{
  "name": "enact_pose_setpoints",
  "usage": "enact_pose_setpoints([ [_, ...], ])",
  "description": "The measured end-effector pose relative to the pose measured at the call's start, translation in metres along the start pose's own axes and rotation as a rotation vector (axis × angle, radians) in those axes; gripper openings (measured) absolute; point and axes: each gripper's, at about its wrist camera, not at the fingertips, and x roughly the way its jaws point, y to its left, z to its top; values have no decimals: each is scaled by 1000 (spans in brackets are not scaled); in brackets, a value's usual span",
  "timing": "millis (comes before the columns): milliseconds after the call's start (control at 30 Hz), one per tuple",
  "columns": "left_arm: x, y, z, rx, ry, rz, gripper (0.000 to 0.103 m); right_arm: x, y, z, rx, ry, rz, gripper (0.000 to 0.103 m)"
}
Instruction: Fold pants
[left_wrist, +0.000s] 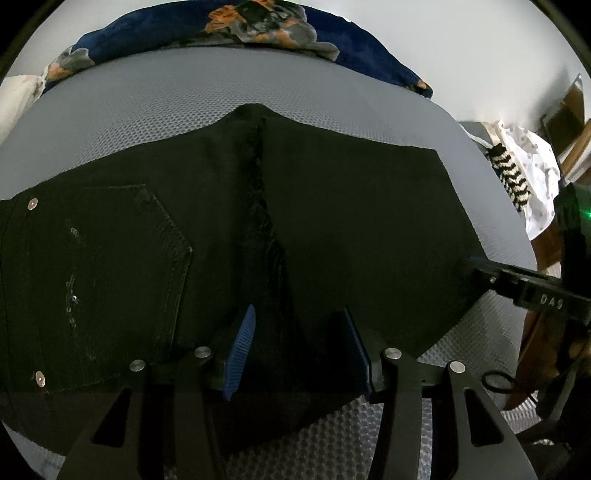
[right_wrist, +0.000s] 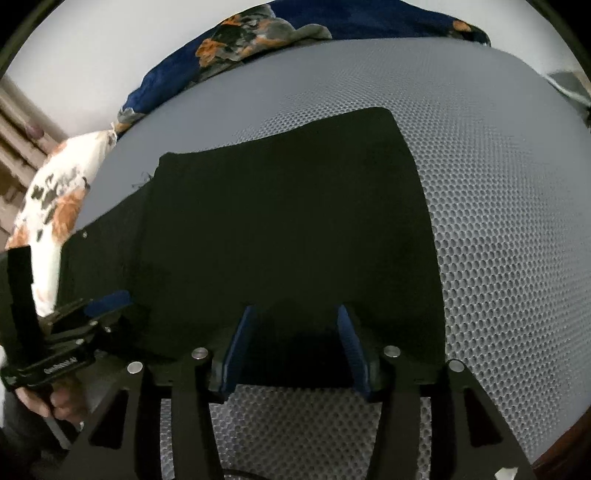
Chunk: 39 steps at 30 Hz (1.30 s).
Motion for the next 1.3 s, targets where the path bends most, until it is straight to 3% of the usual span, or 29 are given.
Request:
enact_pose_setpoints([
  [333,-33,29,-10,-88,-47,44,50,7,15,3,-16,6,-41,49],
  [633,-93,103,-26,-184,-121,180,55,21,47,9,-77,33,-13,49],
  [833,-127,160,-35,-296,-165,223,57,32,67,18,-114,41,-26,49],
  [1100,-139,199,-43,-352,-166,197,58,47,100,34,-165,51,-52,49],
  [1300,-140,222,-45,-400,-167,80,61,65,129,51,-178,63,-53,49],
])
